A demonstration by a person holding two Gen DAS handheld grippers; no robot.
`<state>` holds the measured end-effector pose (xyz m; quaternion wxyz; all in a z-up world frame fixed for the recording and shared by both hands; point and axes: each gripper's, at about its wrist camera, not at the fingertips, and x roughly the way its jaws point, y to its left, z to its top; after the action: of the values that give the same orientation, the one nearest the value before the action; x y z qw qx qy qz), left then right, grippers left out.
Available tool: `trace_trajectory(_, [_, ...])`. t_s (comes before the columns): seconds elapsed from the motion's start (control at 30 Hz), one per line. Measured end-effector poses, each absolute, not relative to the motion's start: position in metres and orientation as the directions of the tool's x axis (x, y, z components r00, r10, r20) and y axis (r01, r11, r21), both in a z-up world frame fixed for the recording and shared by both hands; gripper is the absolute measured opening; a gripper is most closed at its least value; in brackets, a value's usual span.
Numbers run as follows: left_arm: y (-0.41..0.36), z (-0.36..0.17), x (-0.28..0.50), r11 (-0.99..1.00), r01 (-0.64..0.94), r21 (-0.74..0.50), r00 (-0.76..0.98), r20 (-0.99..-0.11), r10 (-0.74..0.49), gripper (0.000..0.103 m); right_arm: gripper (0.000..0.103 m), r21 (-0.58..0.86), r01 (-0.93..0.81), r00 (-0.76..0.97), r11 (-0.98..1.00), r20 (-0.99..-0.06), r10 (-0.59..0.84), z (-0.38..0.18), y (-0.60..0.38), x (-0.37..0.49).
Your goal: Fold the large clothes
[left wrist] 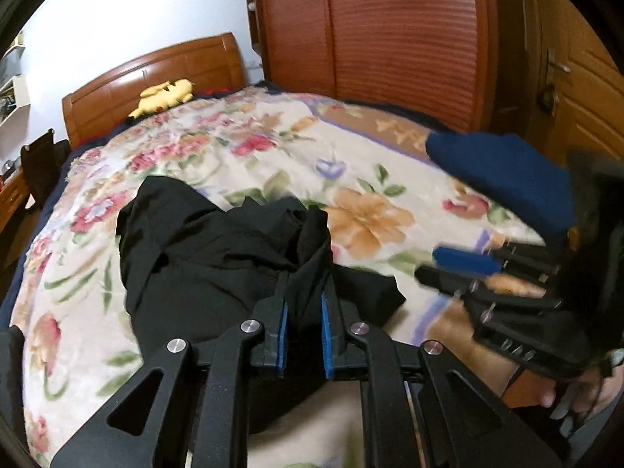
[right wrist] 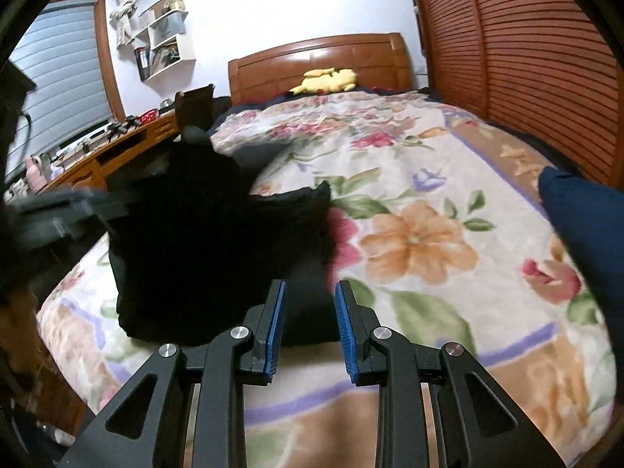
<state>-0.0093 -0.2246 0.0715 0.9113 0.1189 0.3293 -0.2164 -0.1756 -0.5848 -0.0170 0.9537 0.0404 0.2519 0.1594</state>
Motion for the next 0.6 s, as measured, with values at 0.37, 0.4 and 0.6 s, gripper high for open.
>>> trace_trajectory(0.37, [-0.196, 0.093, -0.041, 0.883, 0.467, -0.052, 0.708, -0.577, -0.408, 0.057, 0.027, 0.167, -0.287, 0.835, 0.943, -0.438, 0.332, -0.015, -0.592, -0.183])
trace_trajectory(0.4, [-0.190, 0.095, -0.046, 0.885, 0.463, -0.051, 0.717, -0.564, -0.408, 0.064, 0.027, 0.167, -0.288, 0.837, 0.943, -0.434, 0.332, -0.014, -0.591, -0.184])
trace_trajectory(0.6, [-0.151, 0.094, -0.052, 0.909, 0.415, -0.026, 0.759, -0.541, -0.363, 0.078, 0.027, 0.153, -0.308, 0.841, 0.939, -0.417, 0.344, -0.013, -0.584, -0.182])
